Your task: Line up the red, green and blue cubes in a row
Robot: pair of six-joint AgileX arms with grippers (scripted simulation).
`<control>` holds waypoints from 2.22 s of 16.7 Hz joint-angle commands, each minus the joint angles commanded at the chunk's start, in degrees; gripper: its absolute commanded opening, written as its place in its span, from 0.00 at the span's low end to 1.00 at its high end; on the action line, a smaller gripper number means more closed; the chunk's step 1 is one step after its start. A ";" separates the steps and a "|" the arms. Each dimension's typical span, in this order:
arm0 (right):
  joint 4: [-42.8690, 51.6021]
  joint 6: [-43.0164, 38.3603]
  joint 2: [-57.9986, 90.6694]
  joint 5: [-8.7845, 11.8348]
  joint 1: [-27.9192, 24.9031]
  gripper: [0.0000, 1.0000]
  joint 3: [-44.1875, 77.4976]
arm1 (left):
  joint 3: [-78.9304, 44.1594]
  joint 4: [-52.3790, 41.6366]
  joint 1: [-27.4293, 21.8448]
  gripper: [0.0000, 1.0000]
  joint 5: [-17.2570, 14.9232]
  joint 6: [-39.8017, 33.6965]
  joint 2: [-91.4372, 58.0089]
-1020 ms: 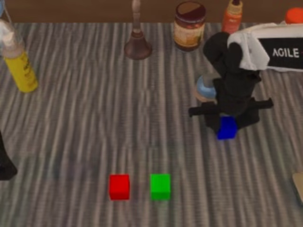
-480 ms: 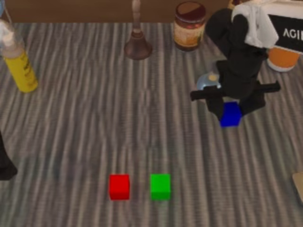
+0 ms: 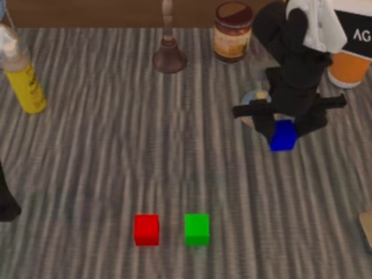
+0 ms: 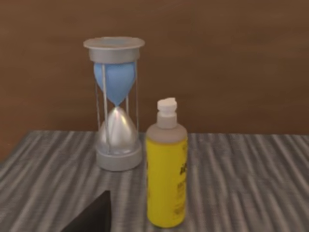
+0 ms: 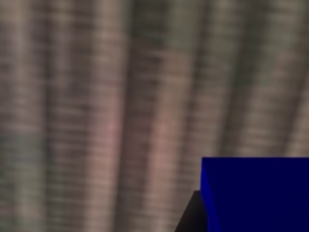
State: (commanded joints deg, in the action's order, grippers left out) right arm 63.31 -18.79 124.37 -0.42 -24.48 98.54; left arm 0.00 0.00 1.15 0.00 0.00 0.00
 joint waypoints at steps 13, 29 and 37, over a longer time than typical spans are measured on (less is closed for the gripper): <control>-4.43 -23.31 -21.66 -0.16 -17.52 0.00 -26.32 | 0.00 0.00 0.00 1.00 0.00 0.00 0.00; -19.86 -23.55 -15.22 -0.19 -17.66 0.00 -35.31 | 0.00 0.00 0.00 1.00 0.00 0.00 0.00; -19.86 -23.55 -15.22 -0.19 -17.66 0.60 -35.31 | 0.00 0.00 0.00 1.00 0.00 0.00 0.00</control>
State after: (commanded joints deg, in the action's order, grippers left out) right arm 43.46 -42.33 109.15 -0.62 -42.14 63.23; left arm 0.00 0.00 1.15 0.00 0.00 0.00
